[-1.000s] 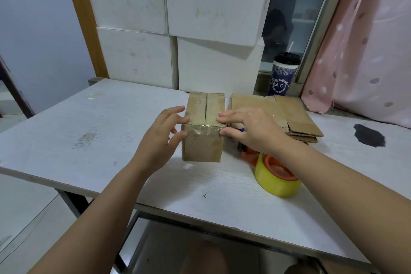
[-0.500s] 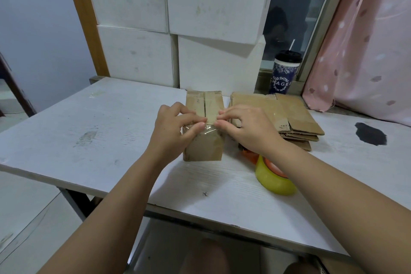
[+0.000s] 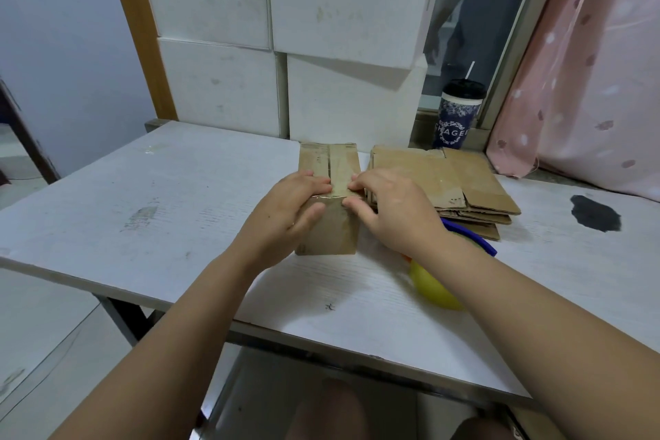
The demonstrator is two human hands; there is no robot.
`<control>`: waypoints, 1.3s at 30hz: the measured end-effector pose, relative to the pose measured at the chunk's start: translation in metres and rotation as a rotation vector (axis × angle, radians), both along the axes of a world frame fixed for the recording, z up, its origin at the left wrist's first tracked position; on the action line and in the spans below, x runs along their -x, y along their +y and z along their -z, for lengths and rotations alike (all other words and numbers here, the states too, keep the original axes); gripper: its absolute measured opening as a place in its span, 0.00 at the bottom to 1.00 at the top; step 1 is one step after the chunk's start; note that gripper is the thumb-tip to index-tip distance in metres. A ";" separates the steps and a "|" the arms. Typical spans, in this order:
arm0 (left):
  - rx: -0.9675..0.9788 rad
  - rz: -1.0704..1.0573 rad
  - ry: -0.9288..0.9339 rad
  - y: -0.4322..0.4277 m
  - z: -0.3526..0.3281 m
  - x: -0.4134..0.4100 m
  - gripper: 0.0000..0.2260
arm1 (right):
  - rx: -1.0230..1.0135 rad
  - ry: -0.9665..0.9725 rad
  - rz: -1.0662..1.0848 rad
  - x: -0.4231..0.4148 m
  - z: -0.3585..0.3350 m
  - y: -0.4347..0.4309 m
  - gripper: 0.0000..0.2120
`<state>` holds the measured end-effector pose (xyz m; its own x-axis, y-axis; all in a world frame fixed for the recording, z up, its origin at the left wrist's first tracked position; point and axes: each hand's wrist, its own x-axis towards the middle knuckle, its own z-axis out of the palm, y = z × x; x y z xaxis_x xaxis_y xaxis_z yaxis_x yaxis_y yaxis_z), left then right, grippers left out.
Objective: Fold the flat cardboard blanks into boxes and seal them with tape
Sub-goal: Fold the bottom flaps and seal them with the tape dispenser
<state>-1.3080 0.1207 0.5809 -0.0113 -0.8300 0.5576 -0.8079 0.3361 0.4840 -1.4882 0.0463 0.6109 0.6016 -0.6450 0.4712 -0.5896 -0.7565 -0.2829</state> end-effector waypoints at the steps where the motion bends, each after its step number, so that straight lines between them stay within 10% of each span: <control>1: 0.011 -0.008 -0.001 0.000 0.001 0.001 0.15 | 0.003 -0.015 0.015 -0.001 0.001 0.001 0.14; 6: -0.043 0.076 0.234 0.002 0.002 -0.001 0.17 | -0.014 -0.033 0.041 -0.006 0.000 0.002 0.19; 21: -0.139 0.123 0.146 0.006 -0.009 -0.010 0.21 | -0.054 -0.002 -0.003 0.005 -0.004 0.000 0.14; 34: 0.055 -0.291 -0.051 0.013 -0.005 0.021 0.22 | 0.073 0.100 0.223 -0.012 0.006 0.029 0.21; 39: 0.110 -0.462 0.206 0.014 -0.010 0.055 0.21 | -0.077 0.080 0.051 -0.023 0.004 0.059 0.28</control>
